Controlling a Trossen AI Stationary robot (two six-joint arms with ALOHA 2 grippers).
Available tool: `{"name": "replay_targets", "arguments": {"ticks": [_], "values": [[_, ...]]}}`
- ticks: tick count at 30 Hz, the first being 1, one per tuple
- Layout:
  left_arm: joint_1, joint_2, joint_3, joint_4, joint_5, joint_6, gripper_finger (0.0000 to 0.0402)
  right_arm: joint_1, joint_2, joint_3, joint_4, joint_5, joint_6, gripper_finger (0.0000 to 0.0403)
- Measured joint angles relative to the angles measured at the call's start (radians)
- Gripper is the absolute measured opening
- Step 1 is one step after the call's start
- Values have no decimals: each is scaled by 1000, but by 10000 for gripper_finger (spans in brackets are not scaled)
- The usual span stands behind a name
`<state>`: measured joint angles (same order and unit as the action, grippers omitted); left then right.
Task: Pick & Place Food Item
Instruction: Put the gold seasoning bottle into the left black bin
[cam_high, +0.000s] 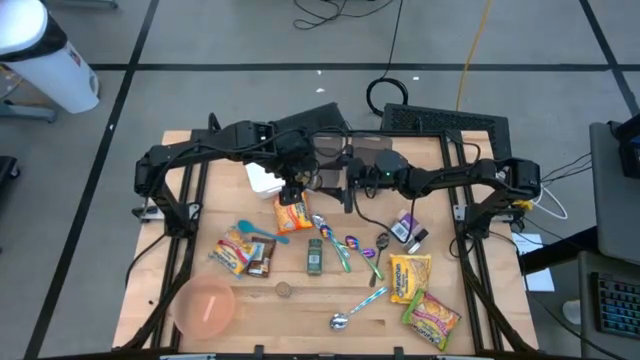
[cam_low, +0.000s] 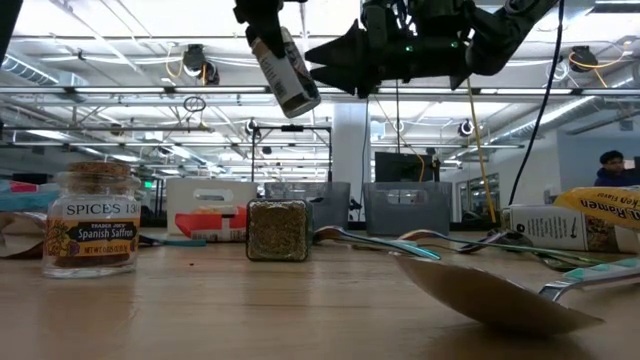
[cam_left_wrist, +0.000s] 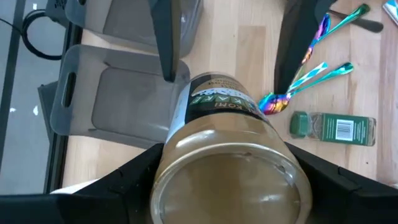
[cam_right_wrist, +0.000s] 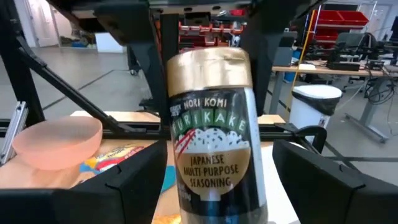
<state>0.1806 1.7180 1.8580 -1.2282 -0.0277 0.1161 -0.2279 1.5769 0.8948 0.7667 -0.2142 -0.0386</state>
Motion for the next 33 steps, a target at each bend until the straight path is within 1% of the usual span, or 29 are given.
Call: {"name": "replay_targets", "arguments": {"ticks": [5,10,12,14,19,21,24,26,28,33], "values": [[0,0,0,-34,0,-14,279,-1,1,0,0,5,41,276],[0,0,0,-96,-39,-40,279,-2,1,0,-10,8,53,251],[1,0,0,-105,-52,-45,279,-2,1,0,-7,17,51,233],[1,0,0,-106,-53,-46,279,-2,1,0,-16,52,51,209],[1,0,0,-106,-53,-43,279,-2,1,0,-19,58,50,131],[2,0,0,-106,-53,-43,279,-2,1,0,-20,47,41,105],[4,0,0,-106,-53,-43,279,-2,1,0,-23,-36,16,88],[4,0,0,-106,-53,-41,279,-1,1,0,-26,-63,35,98],[6,0,0,-106,-53,-33,279,-1,1,0,-28,-89,55,125],[21,-1,0,-105,-53,-32,279,-2,1,0,-19,-101,83,228]]}}
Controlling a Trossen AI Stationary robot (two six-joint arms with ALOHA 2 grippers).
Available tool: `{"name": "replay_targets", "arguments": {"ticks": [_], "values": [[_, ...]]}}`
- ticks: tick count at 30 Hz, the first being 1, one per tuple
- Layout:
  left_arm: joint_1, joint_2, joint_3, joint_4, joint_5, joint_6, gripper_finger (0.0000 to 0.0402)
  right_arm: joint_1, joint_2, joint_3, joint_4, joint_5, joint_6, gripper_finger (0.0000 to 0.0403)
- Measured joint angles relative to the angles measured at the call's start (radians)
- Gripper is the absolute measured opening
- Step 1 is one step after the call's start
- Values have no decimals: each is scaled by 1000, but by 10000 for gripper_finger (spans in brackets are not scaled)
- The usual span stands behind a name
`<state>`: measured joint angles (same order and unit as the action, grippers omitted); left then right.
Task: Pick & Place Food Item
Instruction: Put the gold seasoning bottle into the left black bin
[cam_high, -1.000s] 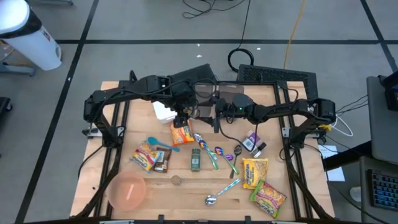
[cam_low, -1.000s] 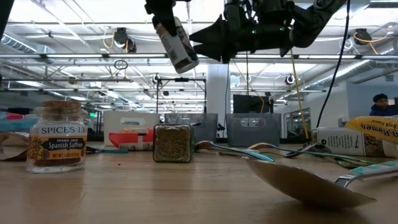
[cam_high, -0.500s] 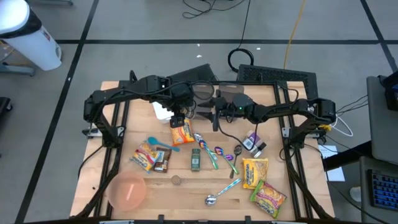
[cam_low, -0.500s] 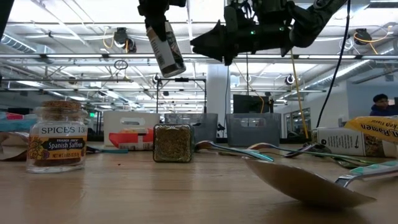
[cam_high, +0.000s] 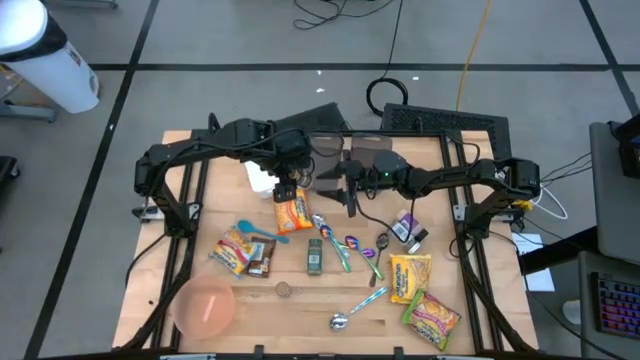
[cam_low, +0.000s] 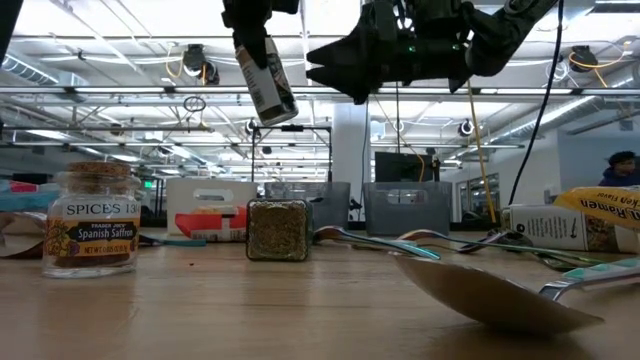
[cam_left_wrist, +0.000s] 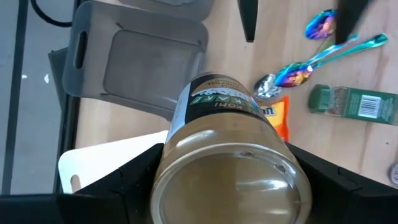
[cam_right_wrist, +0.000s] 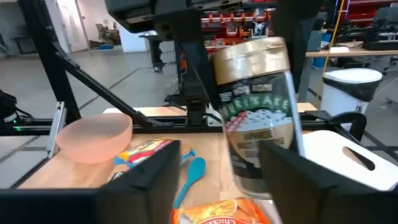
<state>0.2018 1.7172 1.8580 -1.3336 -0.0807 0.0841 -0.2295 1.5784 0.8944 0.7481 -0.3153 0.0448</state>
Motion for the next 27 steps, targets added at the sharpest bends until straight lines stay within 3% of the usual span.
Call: {"name": "replay_targets", "arguments": {"ticks": [5,10,18,27], "values": [[3,0,0,19,0,7,279,3,0,0,10,55,-4,309],[3,-1,0,64,31,13,279,3,0,0,7,56,-3,352],[-5,8,0,117,100,12,279,1,0,0,-16,110,-31,363],[-17,57,-2,131,88,38,279,0,2,0,-90,109,-31,360]]}}
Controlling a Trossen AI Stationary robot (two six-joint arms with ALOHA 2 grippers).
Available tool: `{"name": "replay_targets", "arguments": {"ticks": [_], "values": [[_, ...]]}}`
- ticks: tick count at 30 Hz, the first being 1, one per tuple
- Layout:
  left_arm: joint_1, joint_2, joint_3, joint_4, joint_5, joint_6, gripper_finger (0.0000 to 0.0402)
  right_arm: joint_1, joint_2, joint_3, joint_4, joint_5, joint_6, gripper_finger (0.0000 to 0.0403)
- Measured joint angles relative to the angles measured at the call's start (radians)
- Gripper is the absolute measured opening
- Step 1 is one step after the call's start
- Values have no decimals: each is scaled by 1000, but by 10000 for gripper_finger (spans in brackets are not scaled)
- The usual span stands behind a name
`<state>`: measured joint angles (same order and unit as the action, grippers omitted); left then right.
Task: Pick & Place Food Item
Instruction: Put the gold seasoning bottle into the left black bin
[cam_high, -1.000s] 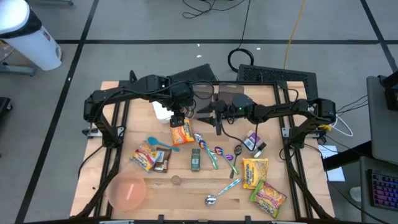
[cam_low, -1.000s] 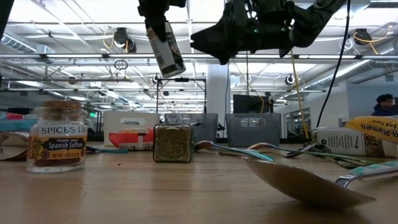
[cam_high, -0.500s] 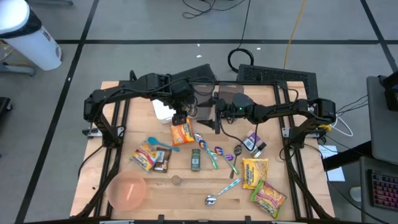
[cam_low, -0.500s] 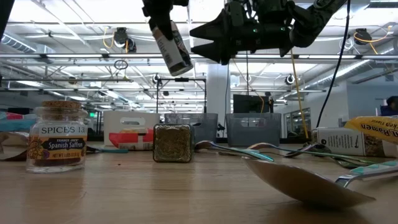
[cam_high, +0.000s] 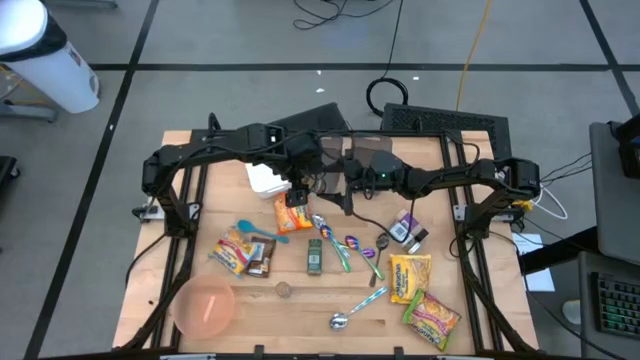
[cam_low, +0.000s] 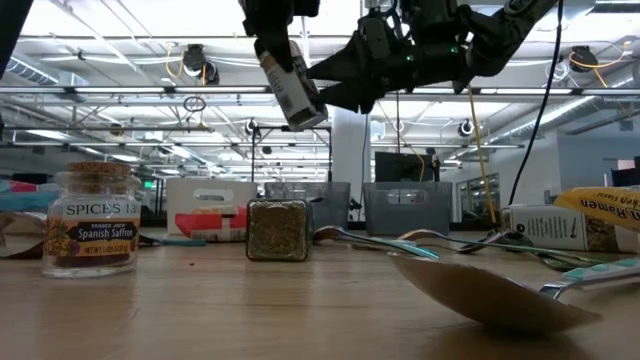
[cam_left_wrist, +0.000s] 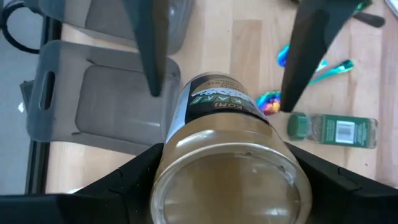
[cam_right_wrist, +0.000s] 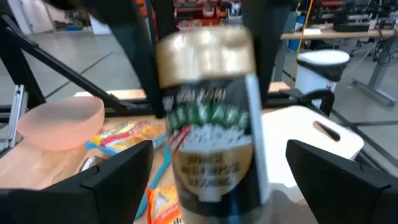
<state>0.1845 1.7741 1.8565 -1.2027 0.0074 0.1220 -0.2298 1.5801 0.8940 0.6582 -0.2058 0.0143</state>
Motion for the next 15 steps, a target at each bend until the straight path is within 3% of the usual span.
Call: {"name": "replay_targets", "arguments": {"ticks": [15], "values": [[0,0,1,89,50,26,279,2,12,-1,61,-13,27,359]]}}
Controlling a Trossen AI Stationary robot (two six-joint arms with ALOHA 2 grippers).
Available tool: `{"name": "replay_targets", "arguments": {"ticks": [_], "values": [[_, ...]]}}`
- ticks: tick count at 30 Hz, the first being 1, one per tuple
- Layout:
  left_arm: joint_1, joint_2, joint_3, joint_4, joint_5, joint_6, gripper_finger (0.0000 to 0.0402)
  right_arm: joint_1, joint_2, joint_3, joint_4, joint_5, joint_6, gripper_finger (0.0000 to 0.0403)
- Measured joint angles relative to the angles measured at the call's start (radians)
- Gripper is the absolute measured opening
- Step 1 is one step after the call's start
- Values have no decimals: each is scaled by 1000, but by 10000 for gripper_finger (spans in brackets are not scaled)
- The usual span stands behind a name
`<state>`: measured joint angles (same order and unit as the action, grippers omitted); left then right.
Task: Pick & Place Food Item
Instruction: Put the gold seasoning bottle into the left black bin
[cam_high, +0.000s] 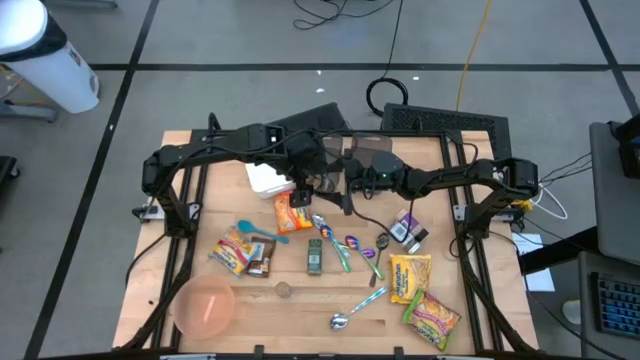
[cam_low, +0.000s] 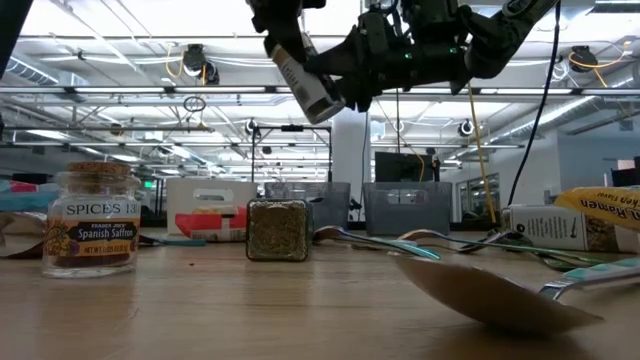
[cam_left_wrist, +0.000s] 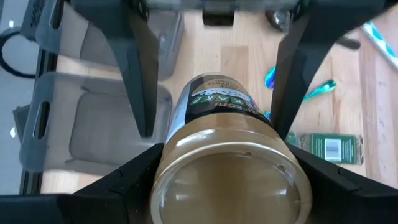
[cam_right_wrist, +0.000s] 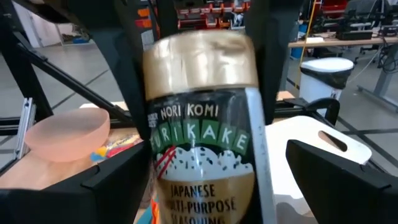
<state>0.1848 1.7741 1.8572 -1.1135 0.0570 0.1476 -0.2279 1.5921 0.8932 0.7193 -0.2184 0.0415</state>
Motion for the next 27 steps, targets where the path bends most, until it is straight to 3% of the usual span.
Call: {"name": "replay_targets", "arguments": {"ticks": [10,20,27], "values": [[0,0,0,17,29,8,279,1,0,0,-5,-12,0,355],[0,0,0,17,30,-7,289,1,0,1,-8,-27,-14,275],[0,0,0,20,23,-2,302,1,0,2,-17,-23,-28,275]]}}
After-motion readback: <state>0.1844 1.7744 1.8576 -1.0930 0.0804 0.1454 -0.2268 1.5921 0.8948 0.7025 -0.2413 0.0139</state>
